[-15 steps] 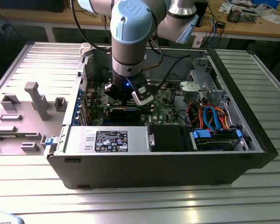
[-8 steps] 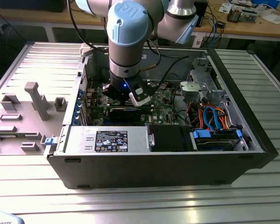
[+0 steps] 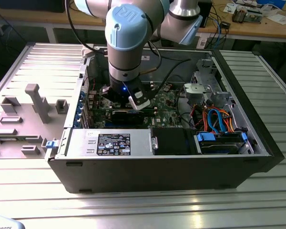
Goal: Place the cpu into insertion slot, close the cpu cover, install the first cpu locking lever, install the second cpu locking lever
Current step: 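Install the second cpu locking lever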
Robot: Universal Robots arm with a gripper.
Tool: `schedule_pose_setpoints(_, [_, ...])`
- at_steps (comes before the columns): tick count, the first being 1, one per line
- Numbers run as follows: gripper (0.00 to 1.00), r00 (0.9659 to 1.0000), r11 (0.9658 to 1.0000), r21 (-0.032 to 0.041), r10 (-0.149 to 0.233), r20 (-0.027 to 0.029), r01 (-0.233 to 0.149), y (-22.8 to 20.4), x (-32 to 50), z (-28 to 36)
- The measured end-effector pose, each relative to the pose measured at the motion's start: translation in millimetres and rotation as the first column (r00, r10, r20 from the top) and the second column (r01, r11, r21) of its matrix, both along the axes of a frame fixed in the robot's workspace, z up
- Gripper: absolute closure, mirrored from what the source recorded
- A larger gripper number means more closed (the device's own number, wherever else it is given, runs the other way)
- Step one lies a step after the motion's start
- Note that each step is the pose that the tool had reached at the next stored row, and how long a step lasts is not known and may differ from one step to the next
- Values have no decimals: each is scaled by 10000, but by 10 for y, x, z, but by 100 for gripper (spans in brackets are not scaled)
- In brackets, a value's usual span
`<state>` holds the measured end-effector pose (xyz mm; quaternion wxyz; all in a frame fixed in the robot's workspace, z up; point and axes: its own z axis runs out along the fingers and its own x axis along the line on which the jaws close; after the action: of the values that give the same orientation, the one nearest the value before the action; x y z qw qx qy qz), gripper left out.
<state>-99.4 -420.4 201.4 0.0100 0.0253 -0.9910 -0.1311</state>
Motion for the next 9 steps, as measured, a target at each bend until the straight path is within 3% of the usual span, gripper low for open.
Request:
schedule_pose_setpoints(7, [89, 10000, 9998, 207, -9, -1, 9, 0, -1, -40])
schedule_pose_setpoints(9, [89, 10000, 9998, 221, -8, -1, 8, -1, -2, -44])
